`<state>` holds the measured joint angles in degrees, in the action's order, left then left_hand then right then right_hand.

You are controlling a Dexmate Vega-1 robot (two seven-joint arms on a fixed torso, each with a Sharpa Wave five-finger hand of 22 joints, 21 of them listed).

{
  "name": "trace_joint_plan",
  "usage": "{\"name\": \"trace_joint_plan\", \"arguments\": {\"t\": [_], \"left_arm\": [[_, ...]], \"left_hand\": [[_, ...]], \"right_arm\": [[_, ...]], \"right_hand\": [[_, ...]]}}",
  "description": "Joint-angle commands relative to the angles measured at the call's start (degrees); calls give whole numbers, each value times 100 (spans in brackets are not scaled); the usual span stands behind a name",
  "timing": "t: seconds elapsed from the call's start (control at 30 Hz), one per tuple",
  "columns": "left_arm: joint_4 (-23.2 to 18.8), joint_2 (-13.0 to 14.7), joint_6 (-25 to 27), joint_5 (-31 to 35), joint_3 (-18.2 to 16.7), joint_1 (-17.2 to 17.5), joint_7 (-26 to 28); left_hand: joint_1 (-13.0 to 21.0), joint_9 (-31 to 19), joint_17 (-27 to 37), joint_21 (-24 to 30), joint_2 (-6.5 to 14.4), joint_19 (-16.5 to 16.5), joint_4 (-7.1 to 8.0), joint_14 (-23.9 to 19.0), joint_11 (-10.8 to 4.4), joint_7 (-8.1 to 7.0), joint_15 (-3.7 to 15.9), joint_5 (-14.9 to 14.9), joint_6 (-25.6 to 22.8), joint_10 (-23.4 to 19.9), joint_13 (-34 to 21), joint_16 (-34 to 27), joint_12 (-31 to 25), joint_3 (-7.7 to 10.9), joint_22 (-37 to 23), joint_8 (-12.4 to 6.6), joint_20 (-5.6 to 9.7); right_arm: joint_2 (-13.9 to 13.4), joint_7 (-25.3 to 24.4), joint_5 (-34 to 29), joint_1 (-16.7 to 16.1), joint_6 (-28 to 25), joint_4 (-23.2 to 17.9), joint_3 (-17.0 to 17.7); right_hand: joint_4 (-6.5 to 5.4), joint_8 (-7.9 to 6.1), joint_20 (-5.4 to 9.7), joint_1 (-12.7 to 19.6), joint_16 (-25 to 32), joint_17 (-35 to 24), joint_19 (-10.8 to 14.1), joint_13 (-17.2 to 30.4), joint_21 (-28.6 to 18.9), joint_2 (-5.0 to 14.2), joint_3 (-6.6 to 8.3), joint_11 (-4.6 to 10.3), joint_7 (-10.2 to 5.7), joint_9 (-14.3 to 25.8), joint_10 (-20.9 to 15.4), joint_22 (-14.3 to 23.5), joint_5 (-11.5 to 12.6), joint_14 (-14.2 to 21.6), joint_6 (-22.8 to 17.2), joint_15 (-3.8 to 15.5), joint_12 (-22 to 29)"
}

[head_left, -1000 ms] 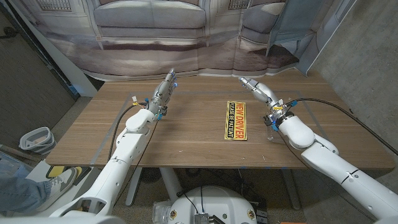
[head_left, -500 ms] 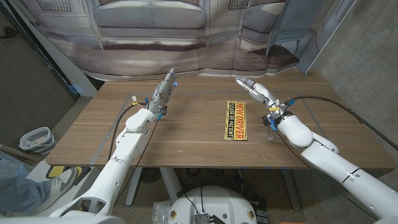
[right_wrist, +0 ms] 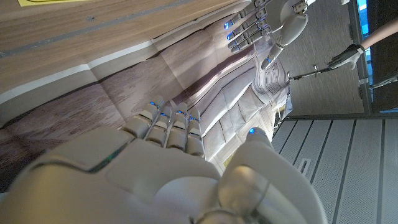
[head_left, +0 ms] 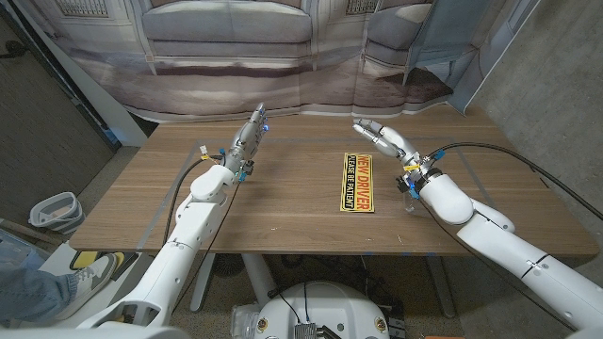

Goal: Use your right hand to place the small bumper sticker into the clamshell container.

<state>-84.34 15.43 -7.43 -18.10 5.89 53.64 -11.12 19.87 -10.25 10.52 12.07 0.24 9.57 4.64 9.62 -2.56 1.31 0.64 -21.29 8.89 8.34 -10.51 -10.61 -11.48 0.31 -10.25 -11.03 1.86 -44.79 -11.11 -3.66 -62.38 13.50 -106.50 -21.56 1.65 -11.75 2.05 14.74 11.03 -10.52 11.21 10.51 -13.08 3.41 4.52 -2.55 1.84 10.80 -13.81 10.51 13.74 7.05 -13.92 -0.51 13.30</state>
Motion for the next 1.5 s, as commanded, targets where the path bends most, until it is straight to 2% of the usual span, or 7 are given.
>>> {"name": "trace_joint_plan", "arguments": {"t": [0.03, 0.93, 1.03, 1.23, 1.5], "left_arm": [[-61, 3, 44, -2, 14, 50, 14], [-225, 34, 102, 54, 45, 110, 75], [-267, 42, 118, 68, 42, 133, 101], [-303, 51, 124, 58, 25, 165, 106], [-378, 57, 143, 77, 27, 181, 128]], "left_hand": [[36, -31, 14, -2, 9, 136, 15, 11, -7, 16, -14, 11, -14, -34, -13, -37, -20, -26, -26, -27, 328], [51, -30, 15, -10, 24, 131, 12, 21, 4, 22, -33, 16, -13, -28, -13, -28, -12, -55, -26, -20, 378], [52, -30, 15, -12, 25, 136, 12, 22, 2, 22, -34, 17, -11, -29, -13, -28, -13, -57, -26, -20, 367], [54, -30, 15, -15, 28, 140, 12, 17, -5, 16, -26, 18, -19, -22, -13, -30, -9, -62, -27, -22, 357], [58, -30, 15, -18, 32, 144, 12, 24, -9, -8, -25, 19, -16, -22, -13, -27, -9, -70, -27, -19, 329]], "right_arm": [[-80, -104, -377, -45, -158, -159, -15], [-207, -162, -972, -24, -520, -296, -136], [-211, -163, -1017, -8, -521, -280, -164], [-256, -125, -1130, 5, -628, -312, -204], [-338, -123, -1334, -17, -839, -454, -223]], "right_hand": [[30, 20, 173, 70, -18, -24, 50, 24, 16, -5, 11, 24, -19, 8, -25, 20, -31, 12, -13, 62, 0], [73, 26, 186, 125, -15, -23, 46, 24, 41, 10, 30, 71, -85, 10, -26, 19, -24, 24, -6, 92, -14], [82, 34, 183, 138, -16, -23, 45, 25, 46, 14, 34, 73, -131, 10, -26, 18, -22, 24, 14, 100, -17], [109, 70, 137, 168, -32, -24, -14, 26, 83, 24, 44, 103, -325, 14, 39, 18, -18, -20, 125, 84, -51], [130, 85, 96, 196, -38, -23, -62, 27, 108, 34, 55, 107, -387, 16, 93, 17, -13, -47, 188, 72, -75]]}}
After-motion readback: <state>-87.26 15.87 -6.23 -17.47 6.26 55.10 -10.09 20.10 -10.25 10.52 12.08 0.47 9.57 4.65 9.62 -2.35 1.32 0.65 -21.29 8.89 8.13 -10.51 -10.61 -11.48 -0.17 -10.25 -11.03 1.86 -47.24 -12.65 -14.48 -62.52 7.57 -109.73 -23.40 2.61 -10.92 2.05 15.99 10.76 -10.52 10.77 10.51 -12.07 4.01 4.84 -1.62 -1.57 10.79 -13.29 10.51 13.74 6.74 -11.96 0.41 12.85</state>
